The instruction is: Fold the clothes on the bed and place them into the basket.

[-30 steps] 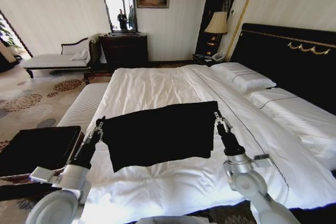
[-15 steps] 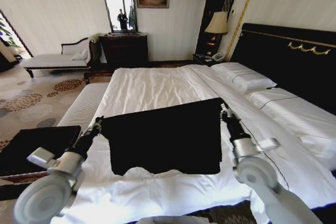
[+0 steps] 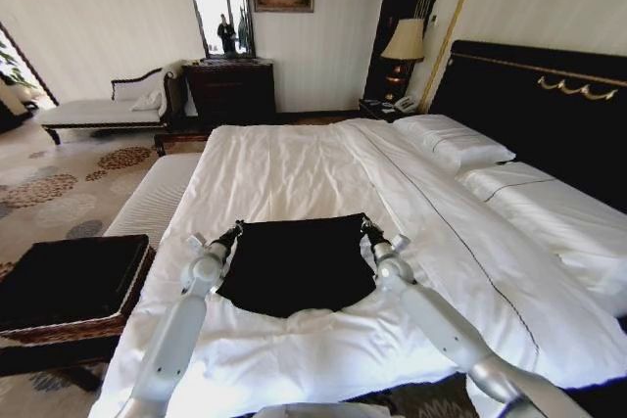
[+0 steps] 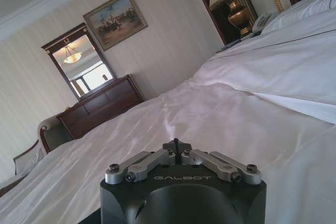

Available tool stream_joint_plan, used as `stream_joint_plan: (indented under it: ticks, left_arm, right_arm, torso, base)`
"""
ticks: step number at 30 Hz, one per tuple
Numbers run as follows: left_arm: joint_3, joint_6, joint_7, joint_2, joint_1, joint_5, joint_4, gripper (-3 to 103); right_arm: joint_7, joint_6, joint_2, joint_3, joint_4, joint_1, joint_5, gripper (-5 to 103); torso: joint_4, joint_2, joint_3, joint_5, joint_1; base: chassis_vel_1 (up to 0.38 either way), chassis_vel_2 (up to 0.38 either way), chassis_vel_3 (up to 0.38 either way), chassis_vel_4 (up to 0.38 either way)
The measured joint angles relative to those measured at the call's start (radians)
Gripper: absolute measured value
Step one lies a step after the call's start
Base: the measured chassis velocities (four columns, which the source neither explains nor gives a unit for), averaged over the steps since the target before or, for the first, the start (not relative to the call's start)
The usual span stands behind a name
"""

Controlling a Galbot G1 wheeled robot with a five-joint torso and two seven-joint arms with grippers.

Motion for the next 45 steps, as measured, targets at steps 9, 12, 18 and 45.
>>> stream_joint_plan:
  ticks: [9,12,18,45]
  left_arm:
    - [-0.035,-0.033,0.111,-0.007,0.111,-0.053,-0.068,1]
    - [-0.059,-0.031,0.136,0.010,0.168,-0.080,-0.123,1]
    - [-0.111,-0.025,0.161,0.057,0.323,-0.107,-0.260,1]
    - [-0.111,-0.050,0.176,0.087,0.598,0.053,-0.393,1]
  right_arm:
    - [-0.157,0.032,-0.063,0.046,0.125,-0.111,0.115,0]
    - [-0.181,0.034,-0.103,0.070,0.201,-0.199,0.124,0]
    - [-0.198,0.052,-0.164,0.133,0.326,-0.346,0.117,0]
    - [-0.261,0.150,-0.161,0.230,0.314,-0.589,-0.040,0]
  torso:
    - [-0.0005,0.000,0.000,0.0000,-0.001]
    - [-0.0006,0.000,0.000,0.0005,-0.001]
    - [-0.0004,0.001,-0.001,0.0001,-0.001]
    - [-0.0003,0.000,0.000,0.0003,-0.001]
  base:
    - [0.000,0.000,0.000,0.000]
    - [0.000,0.000,0.000,0.000]
    - [0.000,0.000,0.000,0.000]
    - [0.000,0.000,0.000,0.000]
